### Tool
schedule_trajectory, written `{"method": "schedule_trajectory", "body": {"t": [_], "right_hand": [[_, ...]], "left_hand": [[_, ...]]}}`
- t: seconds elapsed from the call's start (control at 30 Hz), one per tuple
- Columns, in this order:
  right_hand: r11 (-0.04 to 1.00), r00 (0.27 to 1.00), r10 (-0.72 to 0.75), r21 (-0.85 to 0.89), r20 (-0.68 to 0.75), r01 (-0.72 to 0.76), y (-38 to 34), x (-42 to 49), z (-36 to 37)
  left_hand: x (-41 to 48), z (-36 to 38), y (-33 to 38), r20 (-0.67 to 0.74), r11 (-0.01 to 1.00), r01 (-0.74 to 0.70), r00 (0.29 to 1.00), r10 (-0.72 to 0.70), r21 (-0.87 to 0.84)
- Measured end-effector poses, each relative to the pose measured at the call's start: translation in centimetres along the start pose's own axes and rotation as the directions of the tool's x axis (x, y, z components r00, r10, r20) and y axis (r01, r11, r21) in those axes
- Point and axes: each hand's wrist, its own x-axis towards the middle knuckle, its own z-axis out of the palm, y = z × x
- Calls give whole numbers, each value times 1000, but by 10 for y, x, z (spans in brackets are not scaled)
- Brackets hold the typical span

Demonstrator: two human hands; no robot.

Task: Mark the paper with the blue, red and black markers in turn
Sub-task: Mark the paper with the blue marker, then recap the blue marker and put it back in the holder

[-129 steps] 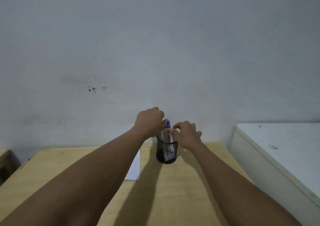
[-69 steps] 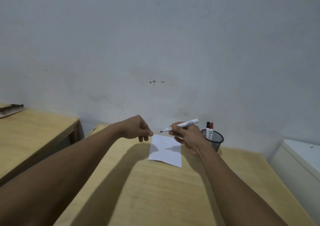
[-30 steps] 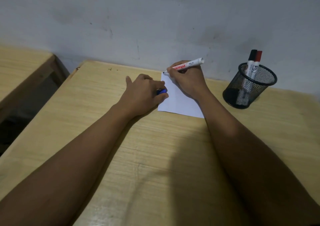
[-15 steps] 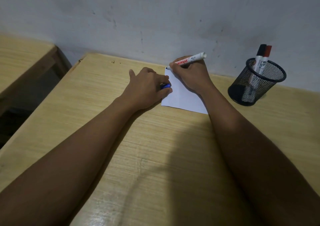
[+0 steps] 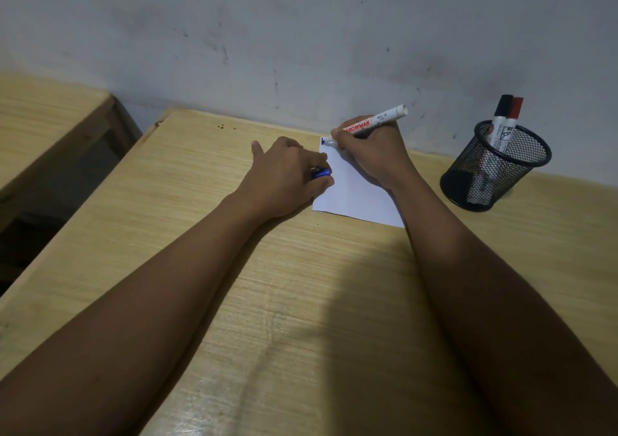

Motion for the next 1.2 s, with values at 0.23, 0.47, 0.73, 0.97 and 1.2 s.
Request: {"method": "schedule_trajectory", "body": {"t": [0.23, 0.47, 0.73, 0.97, 1.2], "right_hand": [[924, 1000, 7, 383, -23, 2, -25, -9, -18], [922, 995, -60, 376, -83, 87, -70, -61, -68], [932, 983, -89, 333, -164, 140, -95, -129, -118], [938, 980, -99, 313, -175, 151, -96, -159, -128], [933, 979, -83, 330, -184, 141, -102, -169, -139]], "left_hand": [[-6, -3, 3, -3, 997, 0, 1000, -1, -76], [-10, -13, 13, 42, 993, 65, 997, -61, -101], [-19, -20, 50, 63, 957, 275, 958, -281, 91], [-32, -22, 78, -64, 928, 334, 943, -328, 165], [-37, -84, 122, -166, 926, -87, 986, 27, -367]]}}
